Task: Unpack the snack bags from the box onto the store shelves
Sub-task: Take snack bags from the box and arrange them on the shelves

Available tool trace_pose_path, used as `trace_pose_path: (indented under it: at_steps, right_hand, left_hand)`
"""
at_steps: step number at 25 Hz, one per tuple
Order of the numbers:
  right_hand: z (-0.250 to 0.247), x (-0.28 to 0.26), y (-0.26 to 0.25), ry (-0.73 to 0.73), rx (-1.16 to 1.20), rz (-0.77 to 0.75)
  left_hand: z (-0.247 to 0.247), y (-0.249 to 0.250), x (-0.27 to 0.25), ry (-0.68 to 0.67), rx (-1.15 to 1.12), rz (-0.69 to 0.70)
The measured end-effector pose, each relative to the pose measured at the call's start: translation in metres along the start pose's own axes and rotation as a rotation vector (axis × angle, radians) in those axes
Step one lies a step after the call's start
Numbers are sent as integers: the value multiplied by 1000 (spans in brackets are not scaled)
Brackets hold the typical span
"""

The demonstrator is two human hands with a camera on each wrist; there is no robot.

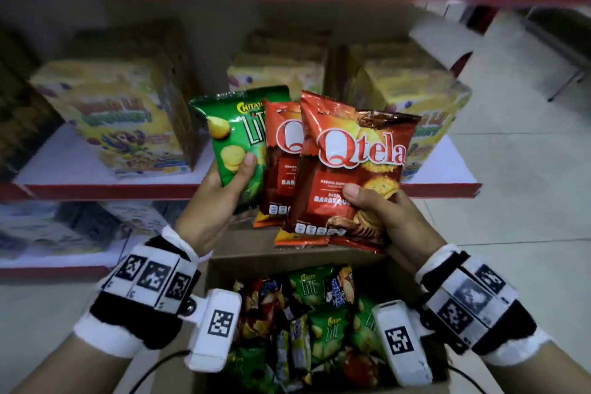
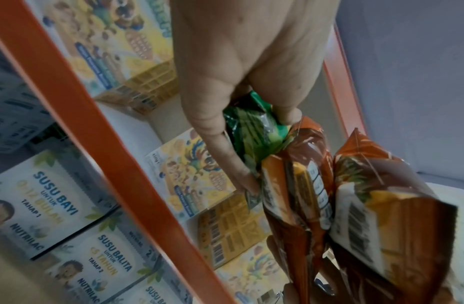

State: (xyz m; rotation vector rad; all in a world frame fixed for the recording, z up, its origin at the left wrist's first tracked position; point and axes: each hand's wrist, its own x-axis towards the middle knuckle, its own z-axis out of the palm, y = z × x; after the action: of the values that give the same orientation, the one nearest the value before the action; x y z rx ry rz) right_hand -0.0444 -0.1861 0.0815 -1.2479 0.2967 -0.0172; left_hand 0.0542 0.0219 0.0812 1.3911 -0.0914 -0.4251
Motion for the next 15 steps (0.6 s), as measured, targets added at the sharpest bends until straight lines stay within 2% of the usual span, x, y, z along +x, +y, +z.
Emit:
trace_pose_path:
  at_steps: [8, 15]
  right_hand:
    - [50, -80, -203, -75, -78, 52]
    - [99, -125, -346, -139, -158, 13]
  left_hand:
    - [42, 183, -76, 1, -71, -141]
    - [52, 325, -114, -109, -116, -74]
